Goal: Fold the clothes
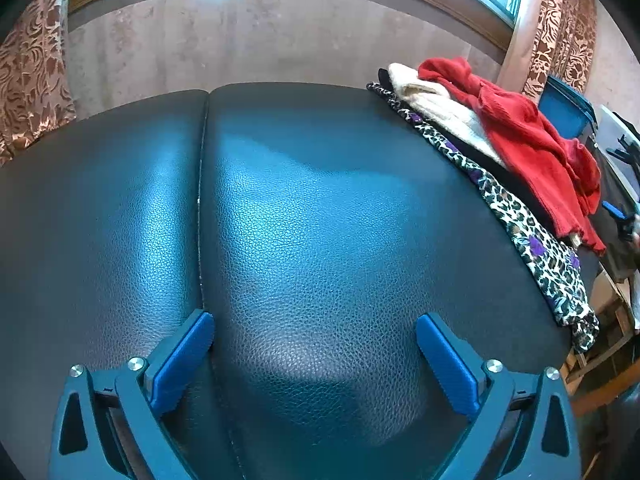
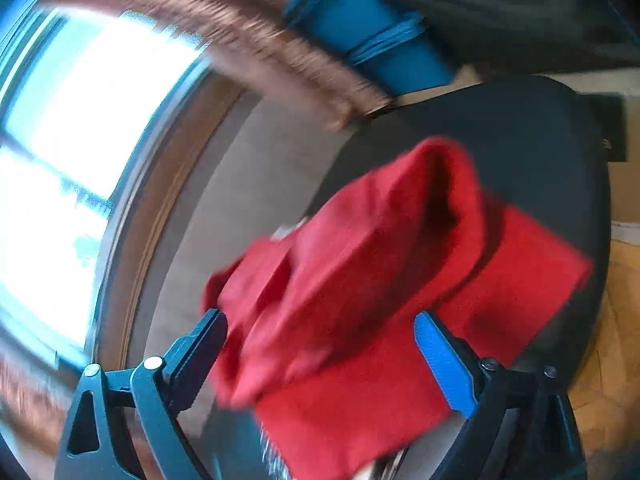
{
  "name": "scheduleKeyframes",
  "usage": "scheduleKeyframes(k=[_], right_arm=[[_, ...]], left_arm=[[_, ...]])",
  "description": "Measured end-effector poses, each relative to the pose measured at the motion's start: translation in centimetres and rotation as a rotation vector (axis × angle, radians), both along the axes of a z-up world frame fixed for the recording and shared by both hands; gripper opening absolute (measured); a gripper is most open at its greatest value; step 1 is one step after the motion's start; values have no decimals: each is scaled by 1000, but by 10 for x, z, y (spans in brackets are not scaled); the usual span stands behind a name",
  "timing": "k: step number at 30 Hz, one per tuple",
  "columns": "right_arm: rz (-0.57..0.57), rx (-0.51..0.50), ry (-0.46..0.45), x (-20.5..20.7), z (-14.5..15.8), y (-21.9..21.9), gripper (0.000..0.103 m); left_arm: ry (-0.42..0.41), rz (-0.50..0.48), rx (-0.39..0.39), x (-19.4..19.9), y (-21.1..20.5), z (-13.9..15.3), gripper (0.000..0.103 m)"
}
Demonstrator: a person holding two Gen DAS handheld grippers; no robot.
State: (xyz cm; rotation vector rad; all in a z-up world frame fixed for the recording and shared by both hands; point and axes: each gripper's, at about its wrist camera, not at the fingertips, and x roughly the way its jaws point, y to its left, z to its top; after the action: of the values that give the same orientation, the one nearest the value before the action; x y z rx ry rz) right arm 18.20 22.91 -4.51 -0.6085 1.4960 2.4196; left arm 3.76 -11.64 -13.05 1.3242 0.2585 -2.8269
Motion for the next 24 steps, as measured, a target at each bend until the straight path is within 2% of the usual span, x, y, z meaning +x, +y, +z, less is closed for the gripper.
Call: scheduleKeyframes(k=[2,4,5,6,7,8,10,12,14,16,17,21,24], right_arm=[[-32,-25,-30,-12,-9,17,97],[-2,3,-39,-33,-5,16,91],[45,41,-65,-49,-3,5,67],[125,64,-90,-70,-4,-4,34],[198,72,-99,-84,1,-17,22],[242,110,-85,-92,12,-34,19],[331,178,-52,-109,33,-69,19],[426,171,38,-119,51,-103,15],[526,158,111,-125,63,-138,14],[652,131,195,-134,81,-184,9],[734,104,249,-135,90,-209,6],[1019,93,375,-138,119,-321,6],[1130,124,362,-120,112,-383,8]], left_arm=[[-1,-3,0,1,-1,0,103],[2,-6,-2,3,-2,0,103],[2,-6,-2,3,-2,0,103],[1,-6,-1,3,-2,0,103],[0,-7,0,4,-3,0,103],[-2,-8,2,5,-4,0,103],[-17,-7,16,5,-7,2,102],[-39,26,83,5,-20,8,88],[-39,65,222,8,-42,14,76],[-16,101,365,17,-67,23,74],[7,136,386,24,-80,31,74],[110,191,295,55,-108,65,74],[145,227,273,81,-127,76,75]])
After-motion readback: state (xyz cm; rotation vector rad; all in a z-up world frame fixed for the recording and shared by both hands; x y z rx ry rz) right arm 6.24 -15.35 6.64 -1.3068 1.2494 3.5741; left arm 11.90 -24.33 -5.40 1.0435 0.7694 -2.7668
